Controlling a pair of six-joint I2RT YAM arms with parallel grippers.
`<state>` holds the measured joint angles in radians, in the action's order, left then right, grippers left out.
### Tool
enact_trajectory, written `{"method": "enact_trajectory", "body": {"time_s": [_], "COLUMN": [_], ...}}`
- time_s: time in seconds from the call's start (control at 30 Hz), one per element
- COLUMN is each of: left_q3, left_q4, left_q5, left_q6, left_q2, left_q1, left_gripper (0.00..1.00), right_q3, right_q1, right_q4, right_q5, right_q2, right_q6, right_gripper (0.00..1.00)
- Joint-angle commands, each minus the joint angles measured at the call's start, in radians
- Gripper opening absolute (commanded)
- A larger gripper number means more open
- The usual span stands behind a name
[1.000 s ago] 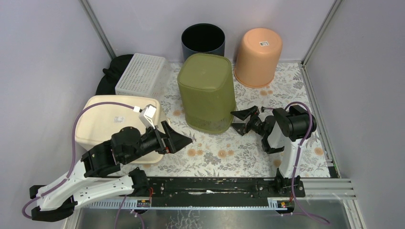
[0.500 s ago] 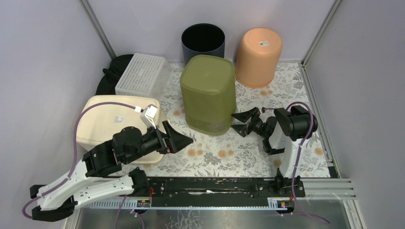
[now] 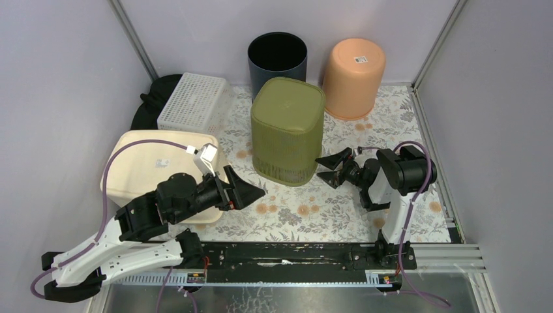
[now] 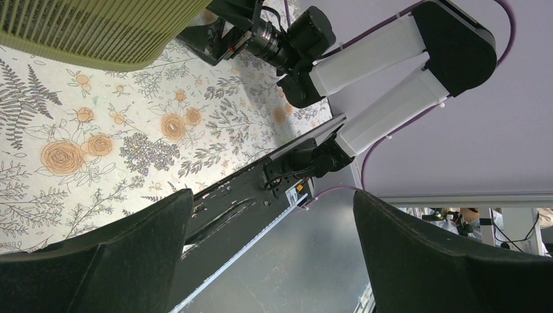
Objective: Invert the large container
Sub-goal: Turn the container upside down at the center of the board.
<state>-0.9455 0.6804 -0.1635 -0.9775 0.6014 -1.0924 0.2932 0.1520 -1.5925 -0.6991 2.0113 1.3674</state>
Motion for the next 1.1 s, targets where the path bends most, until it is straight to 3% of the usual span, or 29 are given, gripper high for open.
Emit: {"method": "enact_trajectory", "body": {"time_s": [0.0, 0.37, 0.67, 0.83, 1.07], "left_q3": [0.007, 0.012, 0.012, 0.016, 0.017], "left_q4": [-0.058, -0.063, -0.055, -0.061, -0.064], "left_q5": [0.004, 0.006, -0.002, -0.002, -0.001], "left_q6": [-0.004, -0.003, -0.001, -0.001, -0.001], "left_q2": [0.001, 0.001, -0.004, 0.0, 0.001], "left_q1": [-0.002, -0.003, -0.002, -0.002, -0.002], "left_gripper": [1.0, 1.0, 1.0, 1.0, 1.0], "right_q3": [-0.018, 0.072, 0.149, 0.174, 0.176], "right_q1": [-0.015, -0.02, -0.03, -0.05, -0.083], "right_q4": [0.356, 0.892, 1.234, 1.349, 1.364], "right_q5": [0.039, 0.111, 0.162, 0.177, 0.147], "right_q2": [-0.038, -0.221, -0.294, -0.317, -0.307], "right_q6": [-0.081, -0.316, -0.535, -0.603, -0.626], "right_gripper": [0.96, 0.97, 0.99, 0.99, 0.99]}}
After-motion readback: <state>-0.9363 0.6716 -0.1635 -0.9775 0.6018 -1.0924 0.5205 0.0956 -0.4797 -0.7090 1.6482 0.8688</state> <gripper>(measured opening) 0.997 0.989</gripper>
